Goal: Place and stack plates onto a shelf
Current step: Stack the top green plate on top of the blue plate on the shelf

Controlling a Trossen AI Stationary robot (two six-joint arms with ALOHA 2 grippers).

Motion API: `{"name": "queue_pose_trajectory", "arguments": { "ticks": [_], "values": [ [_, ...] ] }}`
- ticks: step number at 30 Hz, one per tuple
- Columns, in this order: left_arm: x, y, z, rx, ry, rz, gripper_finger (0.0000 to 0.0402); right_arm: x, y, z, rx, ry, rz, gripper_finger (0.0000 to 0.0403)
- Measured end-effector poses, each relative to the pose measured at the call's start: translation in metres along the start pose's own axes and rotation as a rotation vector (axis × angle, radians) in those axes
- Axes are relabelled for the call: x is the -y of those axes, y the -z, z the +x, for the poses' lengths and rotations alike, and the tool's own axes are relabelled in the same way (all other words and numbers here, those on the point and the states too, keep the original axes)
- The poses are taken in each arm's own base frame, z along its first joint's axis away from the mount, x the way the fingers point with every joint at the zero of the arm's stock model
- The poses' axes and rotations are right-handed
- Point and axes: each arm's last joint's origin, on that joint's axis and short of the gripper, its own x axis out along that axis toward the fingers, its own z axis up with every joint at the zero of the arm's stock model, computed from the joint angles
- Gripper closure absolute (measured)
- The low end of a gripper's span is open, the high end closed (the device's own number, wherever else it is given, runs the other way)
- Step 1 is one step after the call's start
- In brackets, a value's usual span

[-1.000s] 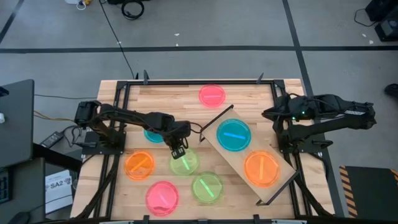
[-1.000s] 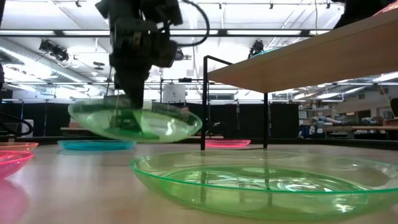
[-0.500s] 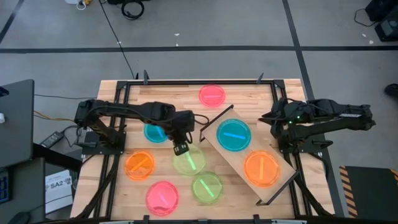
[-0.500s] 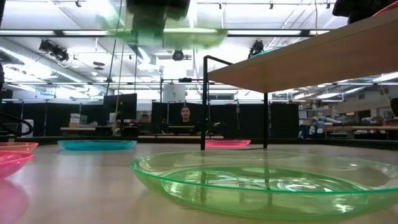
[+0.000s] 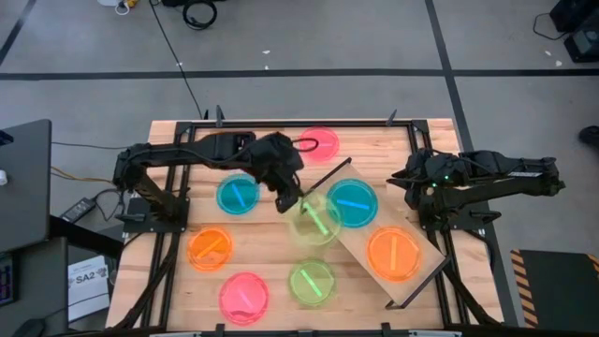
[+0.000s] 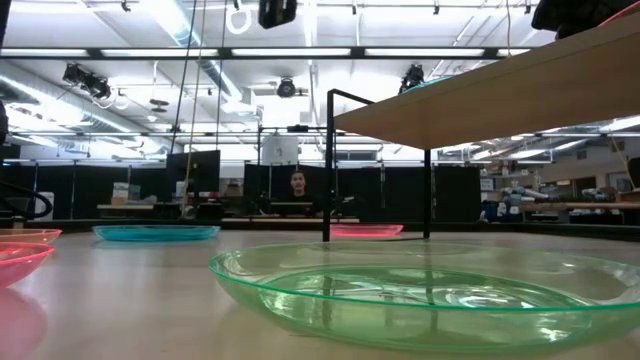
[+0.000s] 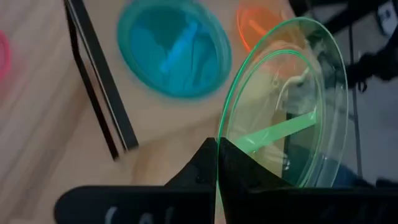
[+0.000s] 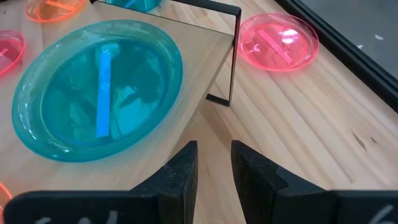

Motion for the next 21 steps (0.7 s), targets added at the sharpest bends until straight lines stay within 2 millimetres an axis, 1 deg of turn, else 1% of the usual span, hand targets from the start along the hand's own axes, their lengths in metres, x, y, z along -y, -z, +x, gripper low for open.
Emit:
{"name": "queue_pose_trajectory", "arguments": {
  "ticks": [5,9,12,15,21],
  "values": [
    [-0.013,-0.015,0.001,0.092,0.002,-0.049,0.0394,0.0,0.0,0.0,0.0,0.0,0.0,0.0299],
    [-0.022,-0.026,0.007,0.164,0.001,-0.072,0.0394,0.0,0.0,0.0,0.0,0.0,0.0,0.03],
    [-0.026,-0.033,0.017,0.21,0.013,-0.072,0.0394,0.0,0.0,0.0,0.0,0.0,0.003,0.0299],
    [-0.03,-0.036,0.033,0.217,0.017,-0.072,0.0394,0.0,0.0,0.0,0.001,-0.003,0.003,0.0299],
    [-0.038,-0.036,0.065,0.184,0.004,-0.102,0.0393,0.0,-0.001,0.0,0.006,-0.006,0.002,0.0299]
  ]
}}
